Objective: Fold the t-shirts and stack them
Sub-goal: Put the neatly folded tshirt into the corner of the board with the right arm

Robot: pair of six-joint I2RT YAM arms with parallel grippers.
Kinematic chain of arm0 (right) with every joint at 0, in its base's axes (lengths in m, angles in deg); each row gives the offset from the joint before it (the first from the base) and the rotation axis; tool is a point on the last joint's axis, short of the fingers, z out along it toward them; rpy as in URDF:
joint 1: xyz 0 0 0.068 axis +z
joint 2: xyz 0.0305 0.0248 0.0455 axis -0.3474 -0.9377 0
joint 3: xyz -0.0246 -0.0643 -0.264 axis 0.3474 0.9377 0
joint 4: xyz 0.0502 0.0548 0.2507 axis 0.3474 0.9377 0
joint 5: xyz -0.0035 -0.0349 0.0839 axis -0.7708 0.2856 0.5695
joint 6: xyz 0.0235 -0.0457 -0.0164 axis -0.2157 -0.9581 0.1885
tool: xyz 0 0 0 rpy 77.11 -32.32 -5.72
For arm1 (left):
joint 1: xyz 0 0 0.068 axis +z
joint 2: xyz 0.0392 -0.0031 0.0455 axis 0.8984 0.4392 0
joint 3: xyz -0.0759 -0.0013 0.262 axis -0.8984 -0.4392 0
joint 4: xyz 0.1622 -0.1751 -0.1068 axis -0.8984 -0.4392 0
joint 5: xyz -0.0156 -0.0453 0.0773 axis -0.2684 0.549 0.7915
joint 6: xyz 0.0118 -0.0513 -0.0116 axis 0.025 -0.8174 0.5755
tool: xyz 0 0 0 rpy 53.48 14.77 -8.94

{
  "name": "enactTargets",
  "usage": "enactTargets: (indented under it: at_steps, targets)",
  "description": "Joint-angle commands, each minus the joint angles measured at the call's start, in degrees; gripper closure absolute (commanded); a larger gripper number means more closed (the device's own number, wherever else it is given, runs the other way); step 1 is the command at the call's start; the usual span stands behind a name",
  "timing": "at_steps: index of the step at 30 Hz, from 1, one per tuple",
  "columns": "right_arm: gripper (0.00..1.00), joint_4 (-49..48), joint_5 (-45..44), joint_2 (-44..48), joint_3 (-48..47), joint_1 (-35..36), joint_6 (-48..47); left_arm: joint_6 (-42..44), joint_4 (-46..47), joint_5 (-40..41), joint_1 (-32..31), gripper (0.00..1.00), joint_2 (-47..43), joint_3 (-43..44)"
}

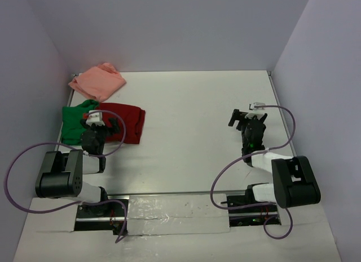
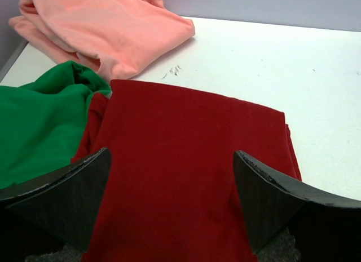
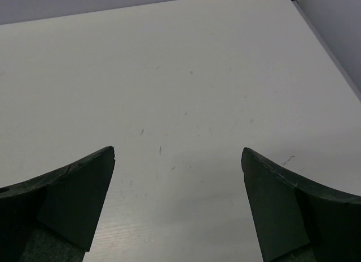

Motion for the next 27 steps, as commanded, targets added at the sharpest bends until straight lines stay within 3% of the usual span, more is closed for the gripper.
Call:
enactTargets:
  at_steps: [1, 2, 3, 5, 27]
  targets:
    - [0.0, -5.6, 2.4, 1.3, 1.7, -0.1, -0.2, -0.8, 2.5, 2.2, -0.4, 0.01, 0.3, 1.2]
    - [0.0, -13.5, 8.2, 0.5, 3.7, -0.1, -2.9, -0.9, 2.4, 2.2, -0.4, 0.01, 0.4, 1.2]
    - [0.0, -16.1, 8.1, -0.8, 5.0, 0.4, -2.8, -0.9, 2.2, 2.1, -0.4, 0.01, 0.4, 1.3]
    - [0.0, -12.5, 6.3, -1.2, 3.8, -1.1, -0.7, -0.9, 2.4, 2.2, -0.4, 0.01, 0.5, 1.3]
    - [0.0, -13.4, 6.7, -0.4, 4.8, -1.6, -0.3, -1.5, 1.4, 2.4, -0.4, 0.01, 0.5, 1.8]
